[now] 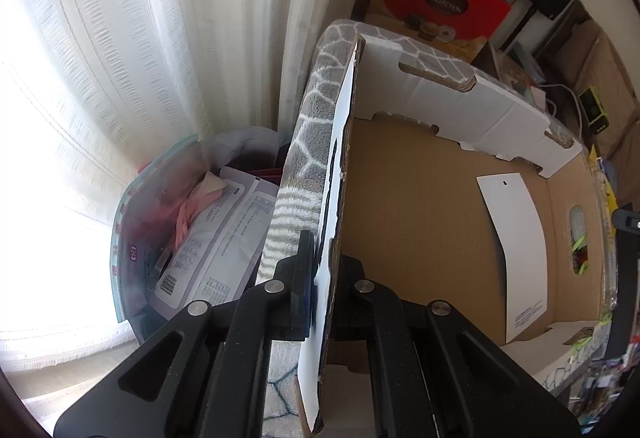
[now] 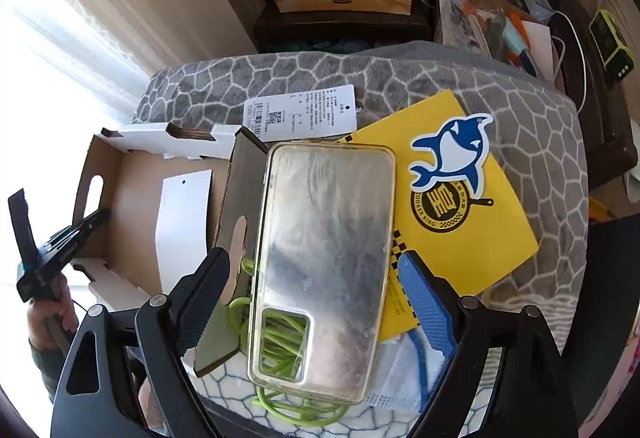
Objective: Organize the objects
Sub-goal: 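Release the tag and move the right gripper to the clear phone case, then carry the clear phone case into the box with the right gripper and release it, then grasp the yellow dolphin-print envelope with the right gripper, then lift and carry the yellow envelope toward the box with the right gripper, then lower the yellow envelope into the box and open the right gripper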
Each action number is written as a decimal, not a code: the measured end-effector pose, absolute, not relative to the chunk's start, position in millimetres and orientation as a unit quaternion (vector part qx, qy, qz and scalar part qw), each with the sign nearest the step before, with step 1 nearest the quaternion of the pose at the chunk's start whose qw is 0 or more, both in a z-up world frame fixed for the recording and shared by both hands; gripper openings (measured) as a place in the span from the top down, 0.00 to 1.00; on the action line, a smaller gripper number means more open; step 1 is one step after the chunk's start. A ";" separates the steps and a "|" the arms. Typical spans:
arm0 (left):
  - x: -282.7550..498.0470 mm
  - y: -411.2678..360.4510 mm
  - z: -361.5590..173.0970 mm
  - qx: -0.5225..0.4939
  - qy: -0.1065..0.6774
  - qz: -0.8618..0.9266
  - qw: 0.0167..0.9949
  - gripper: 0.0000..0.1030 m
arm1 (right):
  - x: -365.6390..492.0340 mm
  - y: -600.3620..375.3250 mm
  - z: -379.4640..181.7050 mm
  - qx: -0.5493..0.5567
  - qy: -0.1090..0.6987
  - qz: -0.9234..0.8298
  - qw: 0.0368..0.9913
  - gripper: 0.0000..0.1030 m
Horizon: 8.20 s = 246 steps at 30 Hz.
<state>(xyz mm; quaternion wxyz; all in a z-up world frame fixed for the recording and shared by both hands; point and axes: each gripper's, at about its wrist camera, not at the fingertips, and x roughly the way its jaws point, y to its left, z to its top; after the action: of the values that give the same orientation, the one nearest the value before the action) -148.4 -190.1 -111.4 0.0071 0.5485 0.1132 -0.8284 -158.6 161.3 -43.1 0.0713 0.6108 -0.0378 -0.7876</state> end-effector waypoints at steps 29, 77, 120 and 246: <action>-149.2 -191.2 -112.4 0.550 0.118 -0.827 0.008 0.95 | -157.5 82.8 26.5 0.574 0.005 -0.806 0.145 0.21; -149.5 -190.9 -111.1 0.554 0.117 -0.824 0.004 0.95 | -168.6 157.1 24.9 0.598 -0.018 -0.799 0.063 0.20; -154.7 -188.2 -111.4 0.561 0.104 -0.821 0.020 0.94 | -147.0 288.2 -8.2 0.501 -0.202 -0.837 0.082 0.97; -151.5 -178.9 -109.1 0.565 0.073 -0.822 0.005 0.95 | -115.4 225.7 -10.3 0.480 -0.377 -0.729 0.309 0.99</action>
<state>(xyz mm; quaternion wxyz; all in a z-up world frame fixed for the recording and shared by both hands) -151.5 -178.9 -109.1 0.0048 0.5648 0.0733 -0.8220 -115.4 225.7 -10.3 0.3095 0.4796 -0.3773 -0.7293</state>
